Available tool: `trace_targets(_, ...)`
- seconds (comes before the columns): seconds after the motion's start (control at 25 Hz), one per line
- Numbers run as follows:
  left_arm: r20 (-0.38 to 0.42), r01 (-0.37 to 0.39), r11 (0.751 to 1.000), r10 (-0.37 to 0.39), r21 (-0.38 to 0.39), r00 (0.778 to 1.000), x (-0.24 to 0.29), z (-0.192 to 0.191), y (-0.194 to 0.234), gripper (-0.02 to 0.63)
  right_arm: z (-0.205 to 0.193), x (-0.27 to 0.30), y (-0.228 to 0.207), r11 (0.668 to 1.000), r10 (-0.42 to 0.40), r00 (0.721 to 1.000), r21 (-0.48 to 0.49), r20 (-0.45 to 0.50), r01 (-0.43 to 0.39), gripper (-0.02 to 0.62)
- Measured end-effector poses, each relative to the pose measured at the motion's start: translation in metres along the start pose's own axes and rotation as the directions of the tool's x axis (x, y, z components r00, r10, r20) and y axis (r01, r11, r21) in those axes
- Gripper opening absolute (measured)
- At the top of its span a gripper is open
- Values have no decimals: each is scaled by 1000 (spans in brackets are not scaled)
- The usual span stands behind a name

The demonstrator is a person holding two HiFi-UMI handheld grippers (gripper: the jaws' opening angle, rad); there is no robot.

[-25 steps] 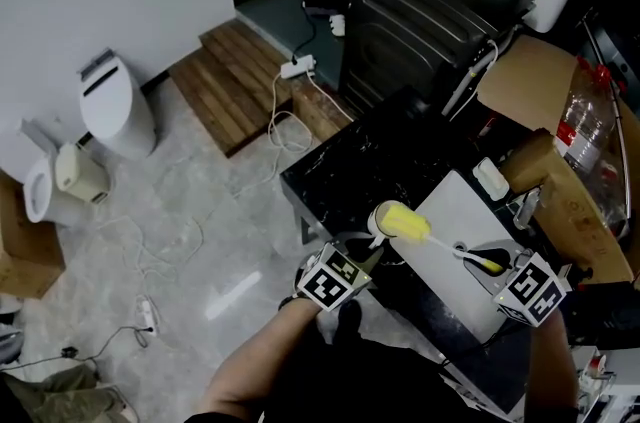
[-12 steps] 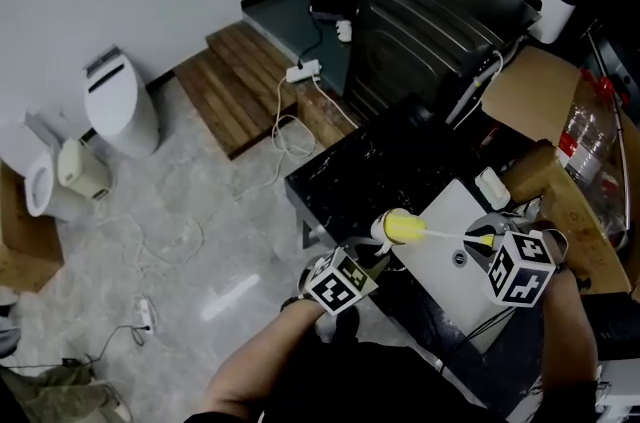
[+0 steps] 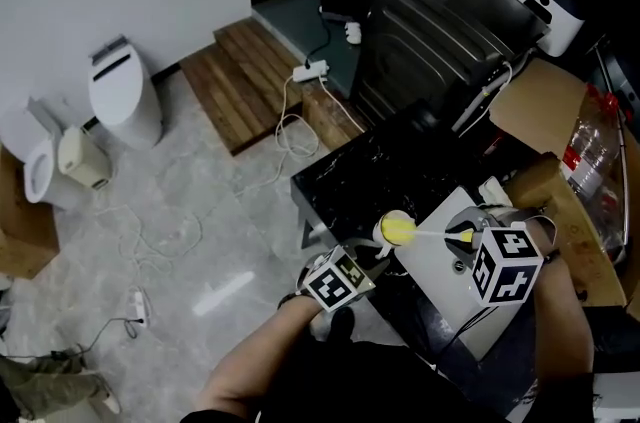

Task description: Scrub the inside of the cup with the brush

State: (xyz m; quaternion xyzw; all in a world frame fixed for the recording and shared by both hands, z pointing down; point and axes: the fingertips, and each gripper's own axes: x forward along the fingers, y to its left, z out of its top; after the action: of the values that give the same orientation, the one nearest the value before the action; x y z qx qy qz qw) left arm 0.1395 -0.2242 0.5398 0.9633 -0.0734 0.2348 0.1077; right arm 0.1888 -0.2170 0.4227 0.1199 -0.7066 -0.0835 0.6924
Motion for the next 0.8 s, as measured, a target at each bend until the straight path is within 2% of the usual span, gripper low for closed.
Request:
trace_targets(0.44, -3, 1, 1000, -1, 4, 1000, 13, -5, -7, 66, 24, 19, -7, 995, 50, 998, -79, -42, -53, 43)
trace_targets(0.8, -9, -23, 999, 24, 25, 1000, 15, -2, -9, 64, 21, 30, 2, 989, 133, 985, -55, -106, -140, 48)
